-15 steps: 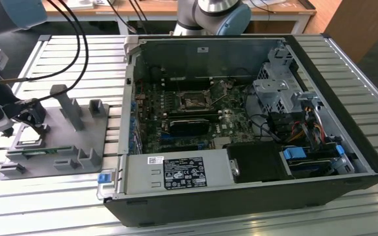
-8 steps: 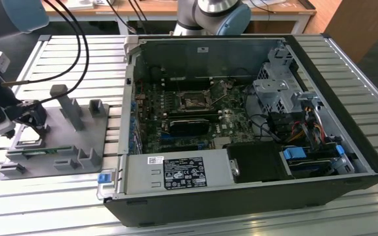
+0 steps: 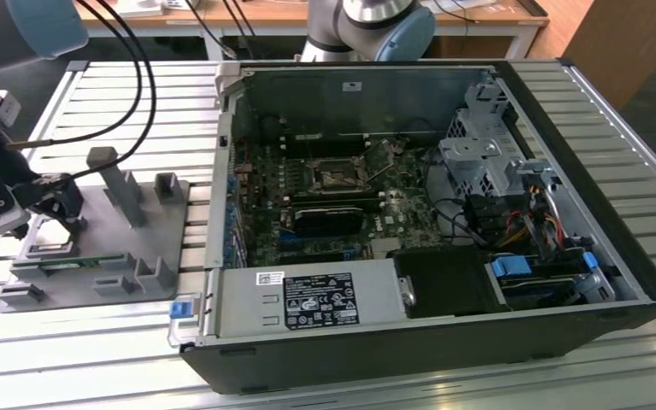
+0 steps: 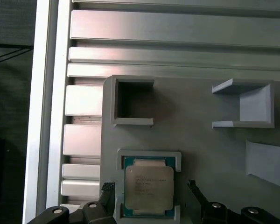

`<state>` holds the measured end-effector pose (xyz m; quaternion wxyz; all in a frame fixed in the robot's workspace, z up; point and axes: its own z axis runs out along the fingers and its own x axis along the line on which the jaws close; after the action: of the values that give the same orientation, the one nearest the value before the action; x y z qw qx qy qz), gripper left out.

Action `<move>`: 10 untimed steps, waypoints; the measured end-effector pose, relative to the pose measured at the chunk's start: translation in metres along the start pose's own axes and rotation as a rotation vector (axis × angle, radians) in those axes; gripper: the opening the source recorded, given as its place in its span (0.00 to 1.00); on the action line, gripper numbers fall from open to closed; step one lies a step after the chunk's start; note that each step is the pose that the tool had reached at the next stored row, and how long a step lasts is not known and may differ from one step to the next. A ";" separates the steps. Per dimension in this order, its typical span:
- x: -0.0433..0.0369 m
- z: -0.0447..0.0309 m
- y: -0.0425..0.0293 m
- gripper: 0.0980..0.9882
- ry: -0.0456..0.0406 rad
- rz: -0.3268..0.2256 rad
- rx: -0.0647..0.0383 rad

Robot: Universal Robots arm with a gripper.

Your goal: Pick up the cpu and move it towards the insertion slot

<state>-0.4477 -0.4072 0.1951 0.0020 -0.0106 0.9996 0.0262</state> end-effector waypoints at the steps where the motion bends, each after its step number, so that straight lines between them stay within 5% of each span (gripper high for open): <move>1: 0.0001 0.0008 0.0005 0.68 0.0001 0.000 0.001; 10: 0.0013 0.0060 0.0040 0.68 0.0004 0.003 0.010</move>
<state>-0.4491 -0.4029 0.1894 0.0018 -0.0090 0.9997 0.0209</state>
